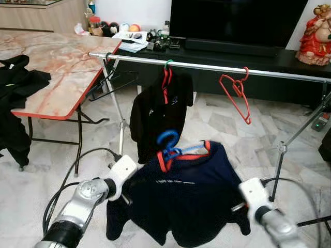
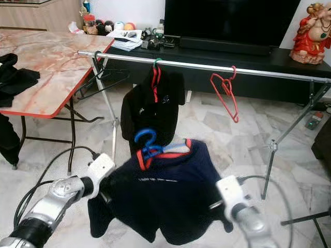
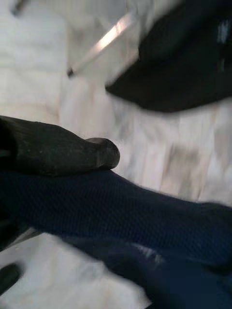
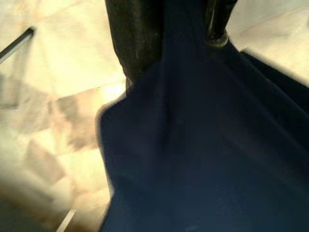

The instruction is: Hang hanger

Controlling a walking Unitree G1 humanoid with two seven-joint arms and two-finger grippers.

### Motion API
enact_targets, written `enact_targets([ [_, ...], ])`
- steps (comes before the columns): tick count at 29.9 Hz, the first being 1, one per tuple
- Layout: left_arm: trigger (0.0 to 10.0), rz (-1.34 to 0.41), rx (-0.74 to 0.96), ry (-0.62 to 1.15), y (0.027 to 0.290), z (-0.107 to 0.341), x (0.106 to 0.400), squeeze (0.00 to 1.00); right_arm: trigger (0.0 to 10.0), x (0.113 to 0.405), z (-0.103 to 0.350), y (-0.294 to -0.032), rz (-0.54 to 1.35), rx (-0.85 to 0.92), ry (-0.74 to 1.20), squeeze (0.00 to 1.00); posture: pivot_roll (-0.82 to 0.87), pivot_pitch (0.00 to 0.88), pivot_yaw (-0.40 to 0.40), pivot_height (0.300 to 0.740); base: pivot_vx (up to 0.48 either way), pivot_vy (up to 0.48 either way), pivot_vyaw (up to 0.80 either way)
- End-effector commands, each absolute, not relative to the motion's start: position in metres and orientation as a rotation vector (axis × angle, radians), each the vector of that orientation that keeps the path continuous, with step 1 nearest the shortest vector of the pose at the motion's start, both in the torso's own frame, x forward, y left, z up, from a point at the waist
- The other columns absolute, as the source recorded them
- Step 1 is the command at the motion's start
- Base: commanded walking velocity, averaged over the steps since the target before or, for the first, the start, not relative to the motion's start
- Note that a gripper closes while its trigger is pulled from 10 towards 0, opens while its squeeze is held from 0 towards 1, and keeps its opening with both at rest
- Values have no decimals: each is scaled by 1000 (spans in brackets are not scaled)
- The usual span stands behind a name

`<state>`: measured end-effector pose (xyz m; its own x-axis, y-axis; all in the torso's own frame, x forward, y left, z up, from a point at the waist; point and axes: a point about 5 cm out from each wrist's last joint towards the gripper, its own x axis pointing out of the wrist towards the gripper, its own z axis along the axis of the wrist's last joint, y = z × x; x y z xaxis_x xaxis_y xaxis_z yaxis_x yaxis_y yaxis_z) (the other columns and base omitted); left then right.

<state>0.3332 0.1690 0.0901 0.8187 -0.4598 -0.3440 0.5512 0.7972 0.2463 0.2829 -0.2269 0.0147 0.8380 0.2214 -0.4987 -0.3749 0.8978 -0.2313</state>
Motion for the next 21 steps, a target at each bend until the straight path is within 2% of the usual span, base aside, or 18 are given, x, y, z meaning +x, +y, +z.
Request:
enact_targets([
  [1,0,-434,304,212,178,103,343,0,0,278,9,-225,322,-322,517,0,-19,61,-61,740,0,0,0],
  [8,0,-425,144,129,167,113,348,0,0,272,1,-205,383,-280,552,0,-21,63,-62,740,0,0,0],
  [10,0,-571,154,115,149,113,342,0,0,268,-3,-195,441,-264,578,0,-18,64,-60,740,0,0,0],
  [12,0,-654,221,123,144,110,336,0,10000,268,-1,-195,464,-300,577,0,-18,65,-56,740,0,0,0],
  [14,0,-688,269,135,143,107,334,0,10000,269,1,-199,460,-324,584,0,-21,65,-56,740,0,0,0],
  [15,0,-686,289,155,146,103,334,0,10000,270,3,-205,474,-370,604,471,-26,66,-54,740,0,0,0],
  [16,0,-684,293,168,148,101,334,0,10000,270,4,-209,493,-404,616,471,-26,66,-54,740,0,0,0],
  [17,0,-682,309,179,149,99,334,0,10000,268,4,-209,548,-443,632,1000,-30,67,-53,740,0,0,0],
  [21,0,-683,381,206,152,92,333,0,10000,257,6,-214,776,-603,687,1000,-34,68,-52,740,0,0,0],
])
